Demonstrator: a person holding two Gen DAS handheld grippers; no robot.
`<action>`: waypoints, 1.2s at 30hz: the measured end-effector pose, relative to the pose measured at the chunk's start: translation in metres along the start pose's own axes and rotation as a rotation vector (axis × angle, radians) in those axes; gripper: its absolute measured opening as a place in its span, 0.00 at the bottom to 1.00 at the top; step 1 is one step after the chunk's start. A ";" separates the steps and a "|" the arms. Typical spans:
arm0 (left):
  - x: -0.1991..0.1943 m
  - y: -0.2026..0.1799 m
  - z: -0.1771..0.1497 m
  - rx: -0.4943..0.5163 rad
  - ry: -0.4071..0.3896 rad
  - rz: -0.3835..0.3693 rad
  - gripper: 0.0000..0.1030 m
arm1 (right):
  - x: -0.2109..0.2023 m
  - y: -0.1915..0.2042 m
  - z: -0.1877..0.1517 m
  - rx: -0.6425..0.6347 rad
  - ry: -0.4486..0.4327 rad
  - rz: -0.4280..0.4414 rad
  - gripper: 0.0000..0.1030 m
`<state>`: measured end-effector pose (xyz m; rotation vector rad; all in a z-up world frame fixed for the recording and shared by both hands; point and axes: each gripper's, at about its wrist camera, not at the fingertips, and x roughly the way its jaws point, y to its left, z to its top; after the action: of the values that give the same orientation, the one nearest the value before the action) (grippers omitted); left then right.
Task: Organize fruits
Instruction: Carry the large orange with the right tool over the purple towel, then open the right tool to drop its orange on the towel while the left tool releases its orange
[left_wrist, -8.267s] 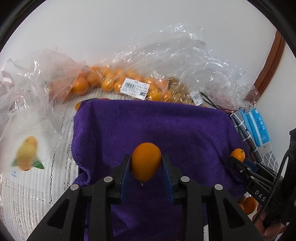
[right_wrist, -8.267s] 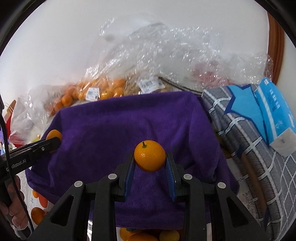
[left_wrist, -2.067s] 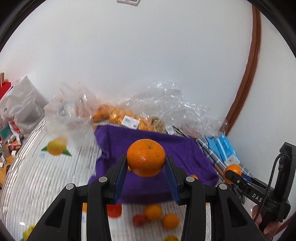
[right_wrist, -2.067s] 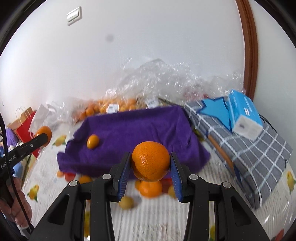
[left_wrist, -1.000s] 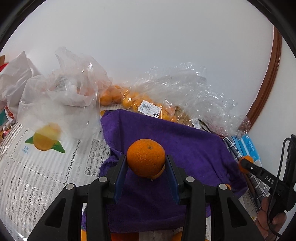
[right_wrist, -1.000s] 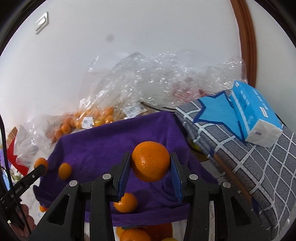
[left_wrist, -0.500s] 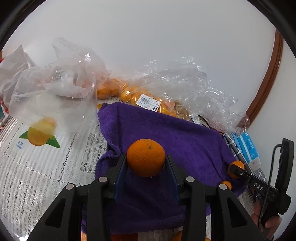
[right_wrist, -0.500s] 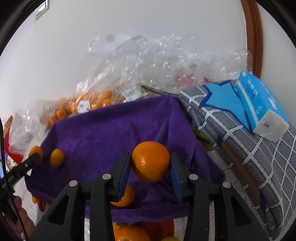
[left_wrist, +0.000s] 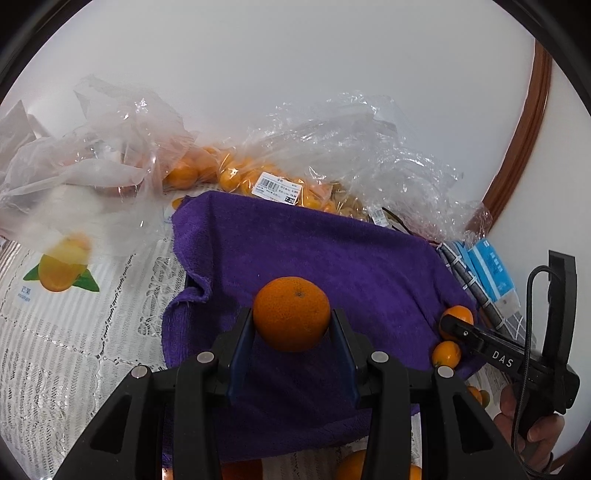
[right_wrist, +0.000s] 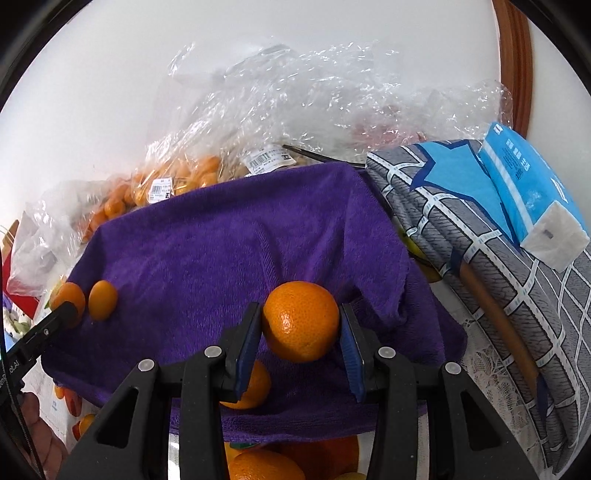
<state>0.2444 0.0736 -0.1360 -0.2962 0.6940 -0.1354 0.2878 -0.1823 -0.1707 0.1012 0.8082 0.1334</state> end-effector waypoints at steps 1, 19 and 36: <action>0.001 0.000 0.000 0.003 0.003 0.002 0.38 | 0.000 0.001 0.000 -0.005 0.000 -0.005 0.40; 0.004 -0.003 -0.002 0.017 0.015 -0.003 0.38 | -0.013 0.009 -0.002 -0.035 -0.065 -0.001 0.51; -0.002 -0.009 -0.003 0.047 -0.006 -0.028 0.42 | -0.032 0.012 0.002 -0.047 -0.140 -0.023 0.51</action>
<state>0.2409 0.0648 -0.1342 -0.2610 0.6795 -0.1774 0.2662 -0.1759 -0.1450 0.0563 0.6656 0.1225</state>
